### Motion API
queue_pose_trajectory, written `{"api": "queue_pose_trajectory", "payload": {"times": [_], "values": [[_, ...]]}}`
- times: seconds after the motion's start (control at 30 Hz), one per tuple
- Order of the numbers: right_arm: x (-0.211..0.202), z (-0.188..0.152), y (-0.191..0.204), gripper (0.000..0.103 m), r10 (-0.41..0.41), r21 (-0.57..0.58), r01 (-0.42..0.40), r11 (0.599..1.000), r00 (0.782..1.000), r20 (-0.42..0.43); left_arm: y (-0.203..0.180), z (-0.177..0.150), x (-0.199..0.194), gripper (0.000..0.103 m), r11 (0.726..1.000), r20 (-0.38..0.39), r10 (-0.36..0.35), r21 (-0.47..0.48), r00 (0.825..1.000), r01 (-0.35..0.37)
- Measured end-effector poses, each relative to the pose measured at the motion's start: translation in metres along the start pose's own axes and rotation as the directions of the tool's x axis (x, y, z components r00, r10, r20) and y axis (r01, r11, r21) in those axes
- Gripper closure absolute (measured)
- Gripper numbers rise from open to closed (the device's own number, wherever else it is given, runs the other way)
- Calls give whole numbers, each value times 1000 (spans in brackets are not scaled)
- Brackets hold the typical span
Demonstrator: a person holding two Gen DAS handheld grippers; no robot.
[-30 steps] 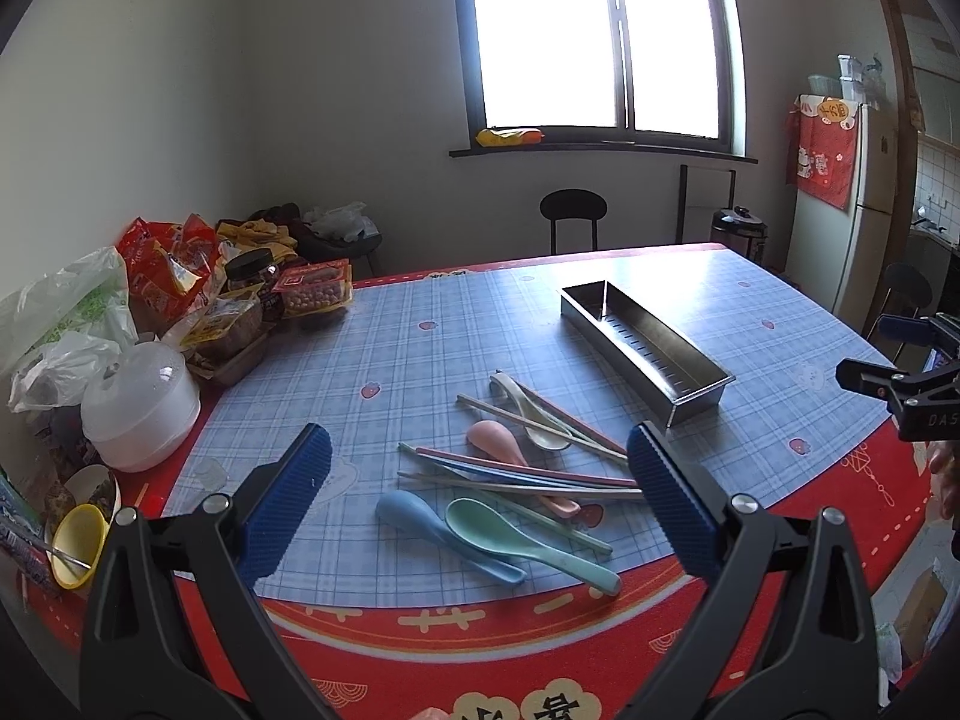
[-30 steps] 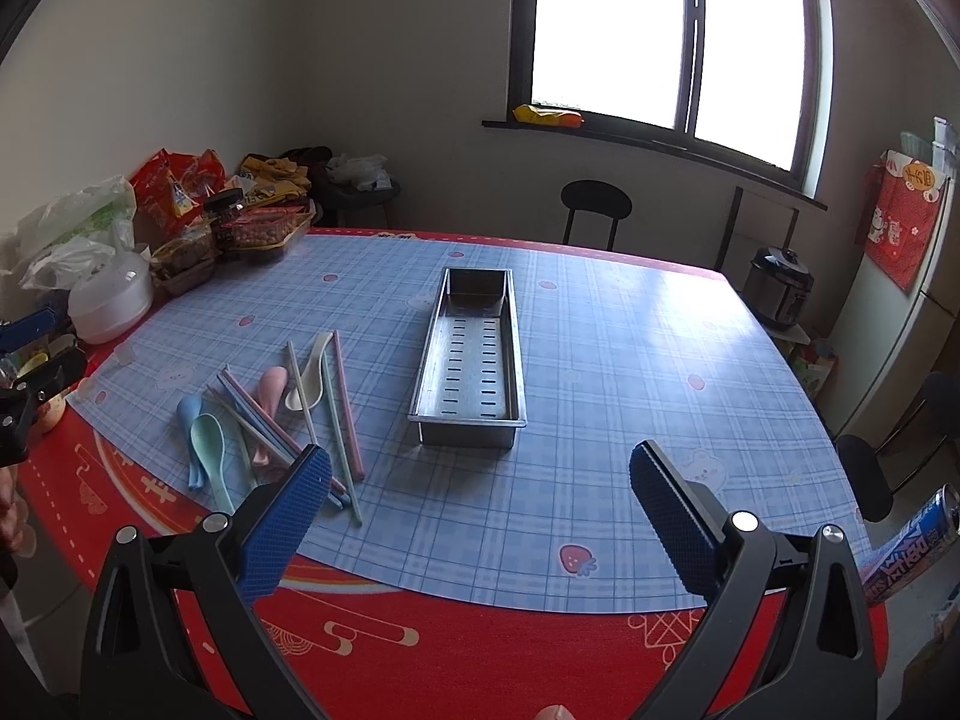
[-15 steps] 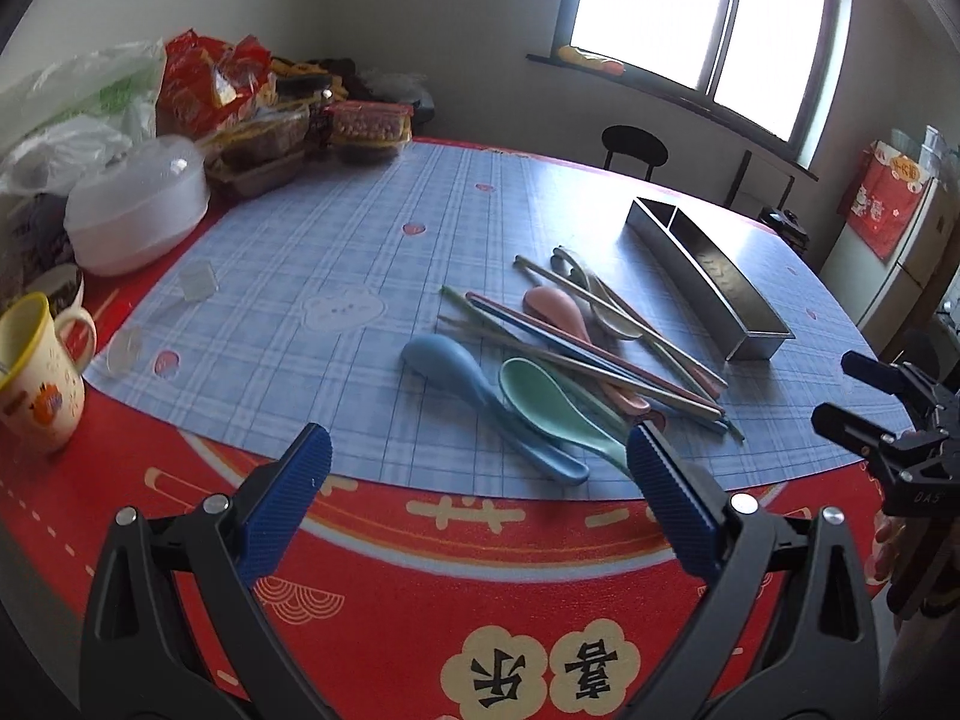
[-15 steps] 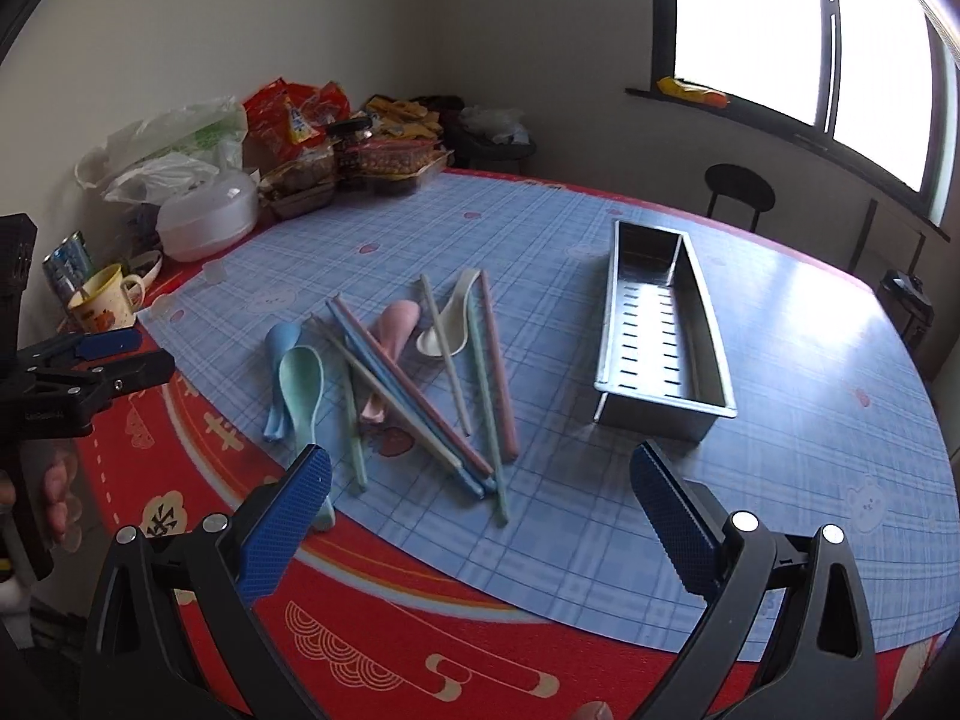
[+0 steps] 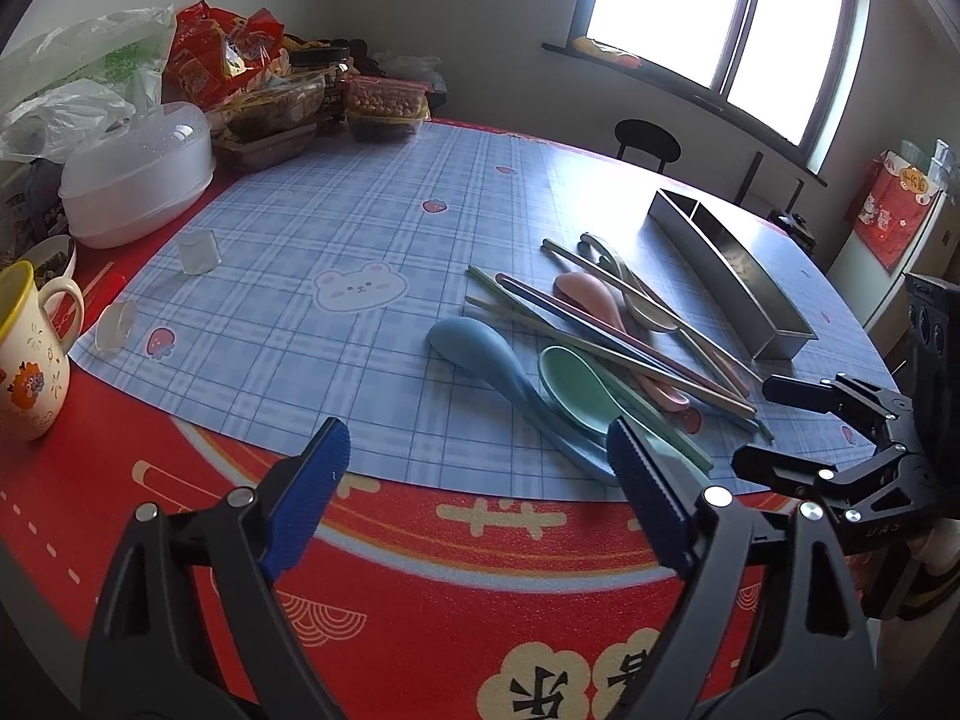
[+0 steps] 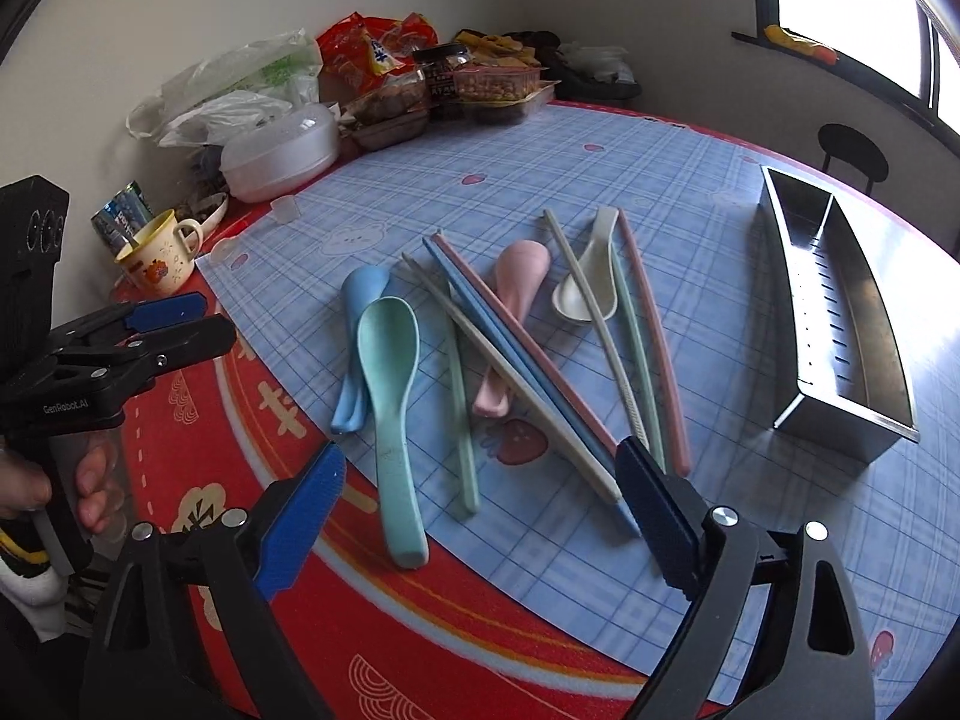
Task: Organize utensils
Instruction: 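Move the right tool toward the mint green spoon in the pile, then close the right tool on the mint green spoon while the left tool grasps the blue spoon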
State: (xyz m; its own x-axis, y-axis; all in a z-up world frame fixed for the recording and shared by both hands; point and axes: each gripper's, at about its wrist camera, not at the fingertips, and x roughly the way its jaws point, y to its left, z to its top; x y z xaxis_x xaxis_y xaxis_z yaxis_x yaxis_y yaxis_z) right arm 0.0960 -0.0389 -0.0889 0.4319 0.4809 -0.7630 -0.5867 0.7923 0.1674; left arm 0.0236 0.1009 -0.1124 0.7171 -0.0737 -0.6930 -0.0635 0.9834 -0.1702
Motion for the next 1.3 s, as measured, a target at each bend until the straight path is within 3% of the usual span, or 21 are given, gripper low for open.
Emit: {"api": "queue_pose_trajectory", "payload": {"times": [0.33, 0.63, 0.8, 1.03, 1.3], "values": [[22, 3, 7, 53, 61, -17, -61, 998, 997, -41, 4, 3, 16, 23, 1000, -2, -14, 24, 1000, 14], [32, 9, 19, 74, 96, -43, -99, 994, 994, -59, 6, 5, 29, 36, 1000, -25, 1, 27, 1000, 0], [42, 9, 20, 77, 119, -28, -122, 992, 989, -84, 10, 5, 37, 52, 999, -48, -50, -15, 998, 49], [51, 8, 18, 87, 159, 1, -159, 987, 983, -97, 5, 2, 44, 53, 999, -70, -52, -1, 996, 52], [48, 6, 14, 88, 189, 18, -188, 982, 979, -74, 4, 2, 50, 53, 999, -95, -54, -6, 994, 53]]}}
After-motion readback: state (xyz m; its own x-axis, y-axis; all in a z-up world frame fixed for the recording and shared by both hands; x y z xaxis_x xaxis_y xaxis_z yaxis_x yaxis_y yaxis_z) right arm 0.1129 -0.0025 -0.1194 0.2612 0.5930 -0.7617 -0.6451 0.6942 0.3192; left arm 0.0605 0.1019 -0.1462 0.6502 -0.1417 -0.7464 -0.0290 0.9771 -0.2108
